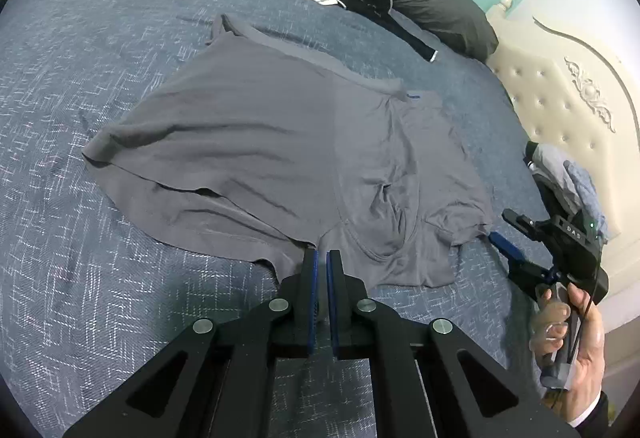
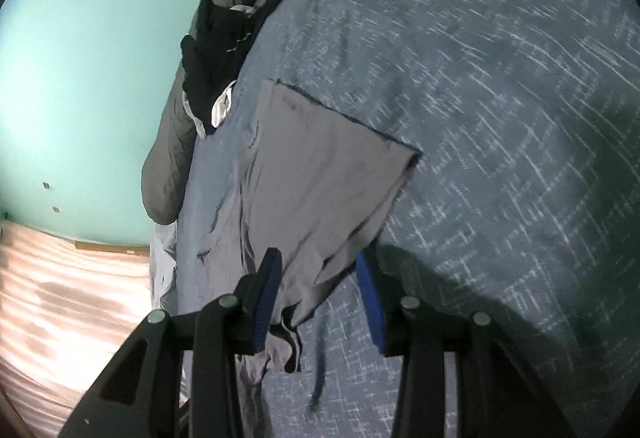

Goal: Fold clothes

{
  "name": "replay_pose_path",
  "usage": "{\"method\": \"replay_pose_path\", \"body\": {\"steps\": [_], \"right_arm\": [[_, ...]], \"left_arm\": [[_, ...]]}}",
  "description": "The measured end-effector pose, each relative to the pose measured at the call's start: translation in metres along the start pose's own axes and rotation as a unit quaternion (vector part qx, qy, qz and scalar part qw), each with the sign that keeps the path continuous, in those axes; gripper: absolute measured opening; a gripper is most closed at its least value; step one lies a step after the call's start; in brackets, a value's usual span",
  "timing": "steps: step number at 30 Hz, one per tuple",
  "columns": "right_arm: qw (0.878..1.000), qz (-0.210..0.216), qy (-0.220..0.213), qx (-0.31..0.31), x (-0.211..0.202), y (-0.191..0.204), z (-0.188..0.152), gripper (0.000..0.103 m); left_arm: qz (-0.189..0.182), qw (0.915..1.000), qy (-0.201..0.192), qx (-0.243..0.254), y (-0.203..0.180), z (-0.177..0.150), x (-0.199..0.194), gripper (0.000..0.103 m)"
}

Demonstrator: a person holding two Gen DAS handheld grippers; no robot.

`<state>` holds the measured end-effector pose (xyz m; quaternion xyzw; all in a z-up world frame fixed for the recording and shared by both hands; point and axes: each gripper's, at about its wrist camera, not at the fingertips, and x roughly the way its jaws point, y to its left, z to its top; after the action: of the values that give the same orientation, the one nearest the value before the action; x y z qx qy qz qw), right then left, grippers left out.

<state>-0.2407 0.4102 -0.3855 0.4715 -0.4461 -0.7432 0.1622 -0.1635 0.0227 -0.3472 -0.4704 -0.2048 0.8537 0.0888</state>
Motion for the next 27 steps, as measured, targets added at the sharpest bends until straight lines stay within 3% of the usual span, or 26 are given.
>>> {"method": "replay_pose_path", "body": {"steps": [4, 9, 16, 22, 27], "right_arm": [[1.000, 0.016, -0.004, -0.025, 0.004, 0.010, 0.002, 0.040], [0.998, 0.008, 0.041, -0.037, 0.026, 0.013, -0.006, 0.040], [0.996, -0.007, 0.083, -0.033, 0.024, 0.011, -0.020, 0.040], [0.999, 0.019, 0.043, -0.021, 0.016, 0.009, -0.009, 0.040], [0.997, 0.011, 0.059, -0.038, 0.028, 0.013, -0.011, 0.040]], "left_arm": [[0.002, 1.0000, 0.002, -0.003, 0.002, 0.000, 0.002, 0.004], [0.002, 1.0000, 0.001, -0.003, 0.004, 0.000, 0.000, 0.004], [0.002, 1.0000, 0.003, -0.003, 0.004, 0.001, 0.002, 0.004], [0.002, 1.0000, 0.004, 0.000, 0.003, 0.000, 0.003, 0.004], [0.002, 1.0000, 0.007, 0.000, 0.002, -0.001, 0.004, 0.004]]}}
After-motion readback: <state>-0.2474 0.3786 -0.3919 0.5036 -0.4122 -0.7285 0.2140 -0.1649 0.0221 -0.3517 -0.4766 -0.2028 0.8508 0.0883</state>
